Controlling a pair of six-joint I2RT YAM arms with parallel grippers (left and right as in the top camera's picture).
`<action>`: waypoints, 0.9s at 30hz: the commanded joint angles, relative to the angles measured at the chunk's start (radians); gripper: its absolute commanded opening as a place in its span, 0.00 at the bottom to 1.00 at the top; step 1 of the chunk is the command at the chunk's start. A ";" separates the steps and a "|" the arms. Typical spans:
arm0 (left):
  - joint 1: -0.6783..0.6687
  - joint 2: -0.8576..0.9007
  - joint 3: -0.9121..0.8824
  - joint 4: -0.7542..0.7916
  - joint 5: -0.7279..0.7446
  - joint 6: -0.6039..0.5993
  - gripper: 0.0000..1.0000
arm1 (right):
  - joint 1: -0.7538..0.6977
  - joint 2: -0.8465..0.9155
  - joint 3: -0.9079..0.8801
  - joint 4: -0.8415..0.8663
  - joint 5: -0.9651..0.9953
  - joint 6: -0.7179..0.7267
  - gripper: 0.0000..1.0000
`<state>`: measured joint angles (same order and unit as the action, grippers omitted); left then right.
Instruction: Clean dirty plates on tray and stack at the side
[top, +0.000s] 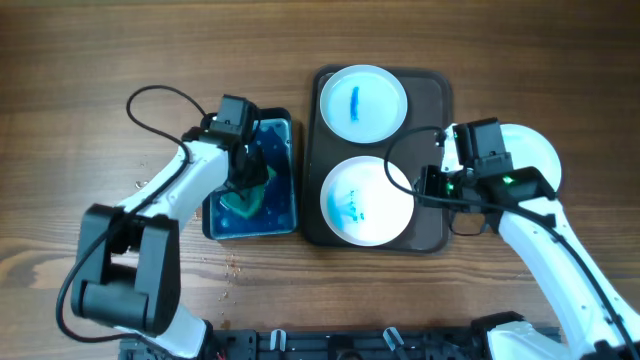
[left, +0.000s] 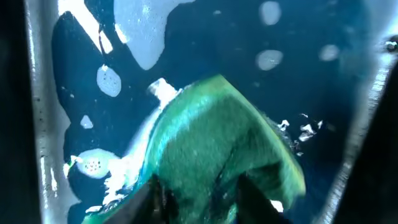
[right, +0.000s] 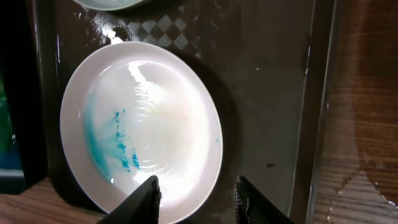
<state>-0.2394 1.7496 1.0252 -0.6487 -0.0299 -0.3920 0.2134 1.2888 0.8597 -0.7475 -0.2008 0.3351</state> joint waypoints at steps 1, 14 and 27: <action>0.002 0.058 -0.034 0.030 -0.026 -0.007 0.04 | 0.002 -0.016 0.018 -0.014 0.014 -0.016 0.40; 0.079 -0.096 0.121 -0.174 0.085 -0.026 0.61 | 0.002 -0.016 0.018 -0.032 0.010 -0.010 0.39; 0.072 -0.061 -0.078 -0.098 0.086 0.045 0.62 | 0.002 -0.016 0.017 -0.018 0.011 0.009 0.39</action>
<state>-0.1616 1.6703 1.0302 -0.7971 0.0444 -0.3714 0.2134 1.2846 0.8597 -0.7738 -0.2008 0.3359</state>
